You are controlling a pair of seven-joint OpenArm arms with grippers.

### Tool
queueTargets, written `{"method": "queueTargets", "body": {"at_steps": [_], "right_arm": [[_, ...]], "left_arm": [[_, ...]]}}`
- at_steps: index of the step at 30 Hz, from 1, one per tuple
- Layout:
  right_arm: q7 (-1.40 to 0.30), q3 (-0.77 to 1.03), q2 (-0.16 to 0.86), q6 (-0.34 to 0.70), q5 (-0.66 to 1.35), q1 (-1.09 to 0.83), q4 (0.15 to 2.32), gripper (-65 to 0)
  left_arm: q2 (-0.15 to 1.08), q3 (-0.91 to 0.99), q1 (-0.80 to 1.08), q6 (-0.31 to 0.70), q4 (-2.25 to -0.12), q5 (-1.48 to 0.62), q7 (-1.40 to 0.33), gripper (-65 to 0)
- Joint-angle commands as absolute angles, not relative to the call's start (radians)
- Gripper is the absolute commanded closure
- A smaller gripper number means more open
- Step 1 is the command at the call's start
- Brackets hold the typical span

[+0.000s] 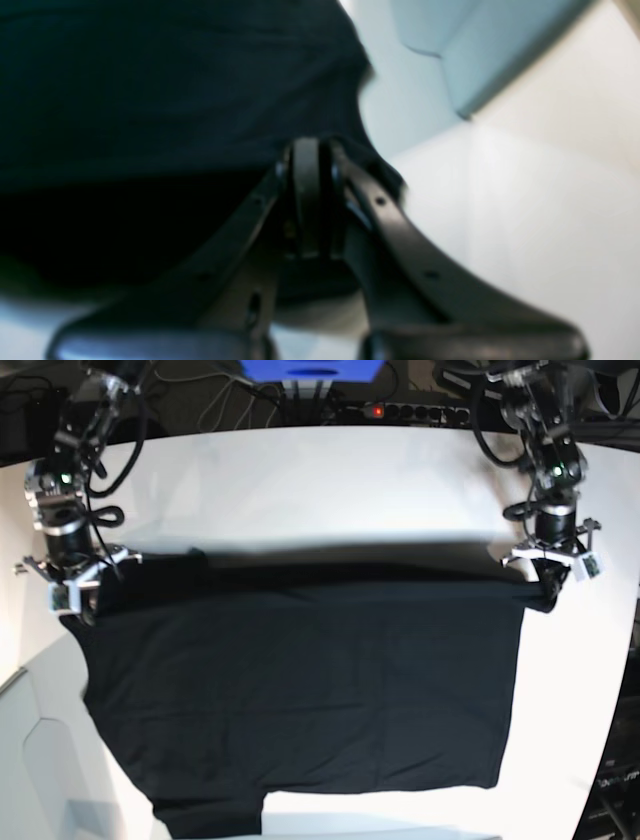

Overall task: Fold the T-shirt properly
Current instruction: 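Lift both shoulder corners and pull them toward the hem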

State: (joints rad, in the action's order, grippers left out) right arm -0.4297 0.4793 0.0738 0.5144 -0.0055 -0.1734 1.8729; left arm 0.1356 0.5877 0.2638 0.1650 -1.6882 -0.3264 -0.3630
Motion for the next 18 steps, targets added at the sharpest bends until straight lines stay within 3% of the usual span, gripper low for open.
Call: {"method": "queueTargets", "body": {"at_steps": [1, 8, 18], "right_arm": [[-0.409, 0.467, 0.091, 0.515, 0.001, -0.147, 1.867, 0.0], [-0.409, 0.418, 0.150, 0.513, -0.001, -0.008, 1.705, 0.0], [-0.409, 0.417, 0.203, 0.516, -0.001, 0.143, 1.511, 0.0]], "left_arm": [[0.151, 0.595, 0.232, 0.165, -1.704, -0.331, -0.352, -0.1], [0.154, 0.595, 0.094, 0.165, -1.675, -0.331, -0.444, -0.1], [0.156, 0.591, 0.024, 0.165, -1.534, -0.331, -0.440, -0.1]]}}
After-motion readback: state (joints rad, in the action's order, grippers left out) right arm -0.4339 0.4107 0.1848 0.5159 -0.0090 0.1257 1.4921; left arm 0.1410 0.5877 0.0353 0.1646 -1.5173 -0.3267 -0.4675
